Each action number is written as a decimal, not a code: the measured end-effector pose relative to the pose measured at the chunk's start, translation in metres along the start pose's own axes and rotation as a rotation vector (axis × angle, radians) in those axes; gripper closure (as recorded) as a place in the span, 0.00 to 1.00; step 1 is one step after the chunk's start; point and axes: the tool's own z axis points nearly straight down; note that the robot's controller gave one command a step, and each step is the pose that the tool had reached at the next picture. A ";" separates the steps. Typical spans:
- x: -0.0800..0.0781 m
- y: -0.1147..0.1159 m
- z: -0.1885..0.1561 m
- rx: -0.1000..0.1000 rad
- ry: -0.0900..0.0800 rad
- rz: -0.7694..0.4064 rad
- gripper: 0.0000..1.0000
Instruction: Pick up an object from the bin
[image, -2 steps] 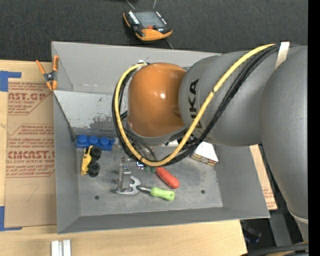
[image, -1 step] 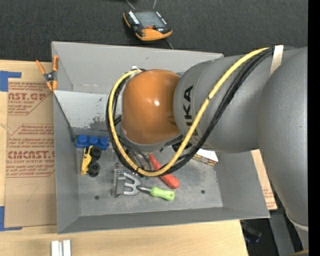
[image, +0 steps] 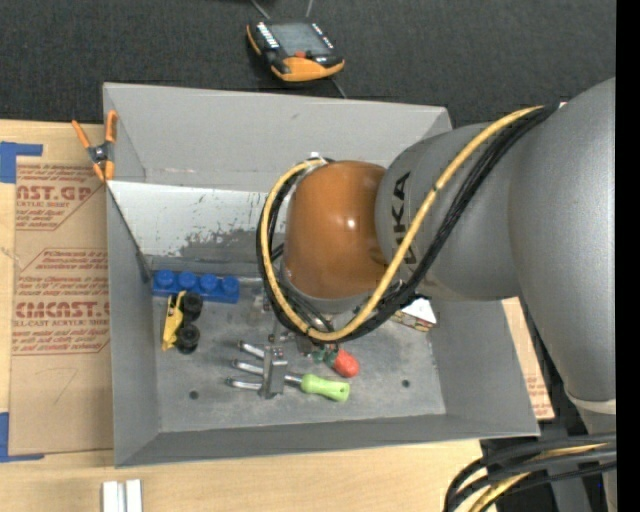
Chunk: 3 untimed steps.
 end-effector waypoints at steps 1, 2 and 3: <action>0.006 0.000 0.001 -0.011 -0.014 -0.097 0.00; 0.019 -0.077 0.047 0.000 0.001 -0.198 0.00; -0.013 -0.029 0.042 -0.016 -0.021 -0.085 0.00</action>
Offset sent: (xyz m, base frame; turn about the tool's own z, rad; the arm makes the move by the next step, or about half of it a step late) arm -0.0180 -0.0732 -0.0445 -0.2032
